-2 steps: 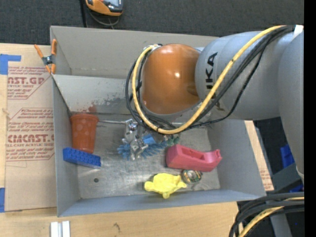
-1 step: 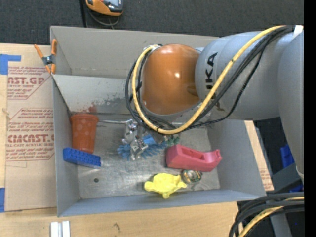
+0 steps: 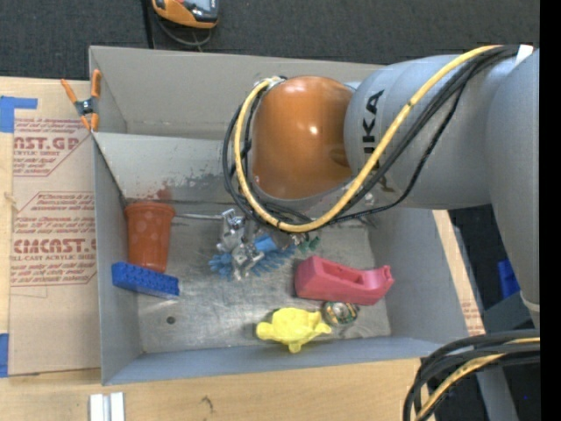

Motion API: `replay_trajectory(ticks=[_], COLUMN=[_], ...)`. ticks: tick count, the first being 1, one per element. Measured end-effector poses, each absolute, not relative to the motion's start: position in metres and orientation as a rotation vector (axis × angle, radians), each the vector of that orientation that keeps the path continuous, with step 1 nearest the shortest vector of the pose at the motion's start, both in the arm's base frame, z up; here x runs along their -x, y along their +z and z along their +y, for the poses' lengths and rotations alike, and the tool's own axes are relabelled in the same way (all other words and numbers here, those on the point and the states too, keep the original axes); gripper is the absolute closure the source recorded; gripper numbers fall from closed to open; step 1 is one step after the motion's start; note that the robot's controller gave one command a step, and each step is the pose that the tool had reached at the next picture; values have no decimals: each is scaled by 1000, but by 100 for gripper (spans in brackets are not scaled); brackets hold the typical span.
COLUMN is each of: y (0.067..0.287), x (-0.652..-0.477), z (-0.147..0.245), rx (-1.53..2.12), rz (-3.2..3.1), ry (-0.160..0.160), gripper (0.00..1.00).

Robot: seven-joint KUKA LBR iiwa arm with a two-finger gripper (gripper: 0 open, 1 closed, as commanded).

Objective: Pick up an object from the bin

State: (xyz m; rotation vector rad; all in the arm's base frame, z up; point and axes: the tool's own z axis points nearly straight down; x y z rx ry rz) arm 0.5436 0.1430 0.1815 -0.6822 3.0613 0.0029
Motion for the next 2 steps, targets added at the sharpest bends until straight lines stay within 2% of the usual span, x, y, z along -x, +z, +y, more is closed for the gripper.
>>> replay_trajectory(ticks=[1, 2], y=[190, 208], x=[-562, -566], z=[150, 157], rx=[856, 844], rz=[3035, 3030], ry=[-1, 1], gripper=[100, 100])
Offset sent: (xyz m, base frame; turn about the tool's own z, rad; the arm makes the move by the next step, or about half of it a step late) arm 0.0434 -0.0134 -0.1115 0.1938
